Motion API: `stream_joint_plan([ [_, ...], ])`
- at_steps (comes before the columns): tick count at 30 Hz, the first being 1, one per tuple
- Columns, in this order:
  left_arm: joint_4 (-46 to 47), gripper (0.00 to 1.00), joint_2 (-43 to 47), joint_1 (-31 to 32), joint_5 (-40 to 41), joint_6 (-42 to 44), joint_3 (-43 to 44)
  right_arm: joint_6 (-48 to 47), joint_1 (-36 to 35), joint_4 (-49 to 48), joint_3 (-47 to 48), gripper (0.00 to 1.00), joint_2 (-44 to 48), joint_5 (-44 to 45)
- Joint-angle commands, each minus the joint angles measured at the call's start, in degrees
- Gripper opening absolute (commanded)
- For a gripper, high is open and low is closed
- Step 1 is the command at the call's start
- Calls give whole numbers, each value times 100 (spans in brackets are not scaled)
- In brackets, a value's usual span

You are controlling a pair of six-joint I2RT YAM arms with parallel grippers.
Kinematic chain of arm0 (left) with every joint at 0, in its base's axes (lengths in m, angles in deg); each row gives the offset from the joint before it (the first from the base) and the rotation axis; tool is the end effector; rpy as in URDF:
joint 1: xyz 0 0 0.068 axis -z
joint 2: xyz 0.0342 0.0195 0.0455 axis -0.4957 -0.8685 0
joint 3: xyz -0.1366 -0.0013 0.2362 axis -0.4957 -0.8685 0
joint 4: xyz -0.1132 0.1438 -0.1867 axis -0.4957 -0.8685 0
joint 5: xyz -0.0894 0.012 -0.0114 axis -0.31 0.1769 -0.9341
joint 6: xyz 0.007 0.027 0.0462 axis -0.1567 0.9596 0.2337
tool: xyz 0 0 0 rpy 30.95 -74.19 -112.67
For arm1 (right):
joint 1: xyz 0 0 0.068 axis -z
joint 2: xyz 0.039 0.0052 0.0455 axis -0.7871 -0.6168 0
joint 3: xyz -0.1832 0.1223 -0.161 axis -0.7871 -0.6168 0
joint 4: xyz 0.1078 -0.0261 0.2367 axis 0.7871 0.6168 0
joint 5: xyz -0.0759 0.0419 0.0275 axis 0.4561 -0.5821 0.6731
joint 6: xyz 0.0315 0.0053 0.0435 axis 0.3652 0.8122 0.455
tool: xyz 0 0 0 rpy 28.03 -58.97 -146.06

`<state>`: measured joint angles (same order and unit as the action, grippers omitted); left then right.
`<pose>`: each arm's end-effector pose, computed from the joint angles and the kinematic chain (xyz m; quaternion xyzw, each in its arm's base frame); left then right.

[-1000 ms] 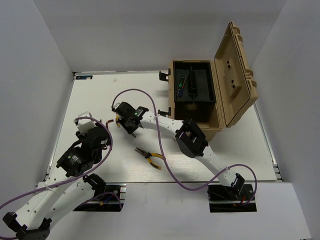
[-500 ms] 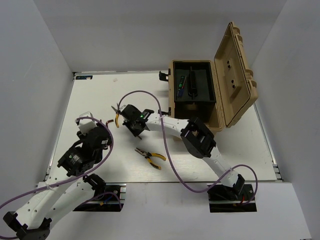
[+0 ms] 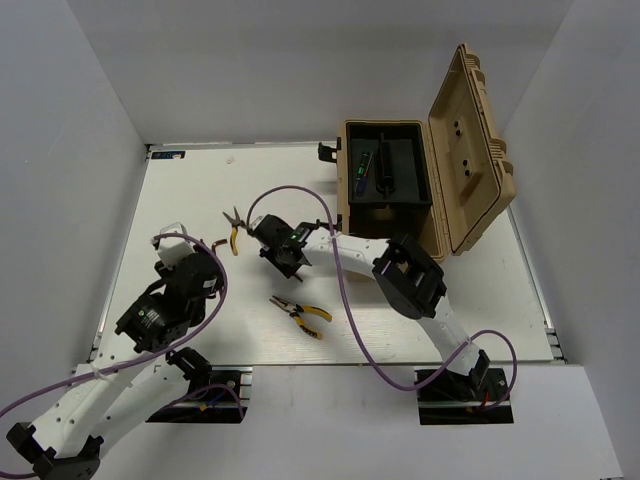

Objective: Sort the tools into containers

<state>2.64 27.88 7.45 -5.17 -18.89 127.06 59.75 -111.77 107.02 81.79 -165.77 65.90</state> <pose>0.1029 -0.0471 0.2960 -0.1934 0.8424 0.0250 0.5023 0.2505 0.4144 0.1664 -0.4259 0.8564 0.0406 0.2891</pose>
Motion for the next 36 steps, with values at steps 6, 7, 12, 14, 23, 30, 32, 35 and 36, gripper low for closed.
stream_joint_plan([
  [6,57,66,-64,-17,-50,57,-28,27,53,747,-130,31,-469,-455],
  [7,57,66,-64,-17,-50,57,-28,53,53,747,-130,27,-486,-629],
  [12,57,66,-64,-17,-50,57,-28,106,123,852,-104,11,-574,-1325],
  [14,57,66,-64,-17,-50,57,-28,80,123,870,-95,3,-583,-1562],
  [23,57,66,-354,-17,2,57,-81,-78,307,1002,-7,0,101,-1685],
  [30,110,66,-503,-17,-50,5,-81,-210,448,1081,80,0,858,-1853],
  [32,110,66,-503,-17,-50,5,-81,-228,492,1116,124,0,1042,-1853],
  [35,110,66,-503,-17,-50,-48,-81,-271,528,1133,168,0,1201,-1879],
  [36,110,66,-503,-17,-50,-48,-81,-255,562,1134,195,0,1305,-1923],
])
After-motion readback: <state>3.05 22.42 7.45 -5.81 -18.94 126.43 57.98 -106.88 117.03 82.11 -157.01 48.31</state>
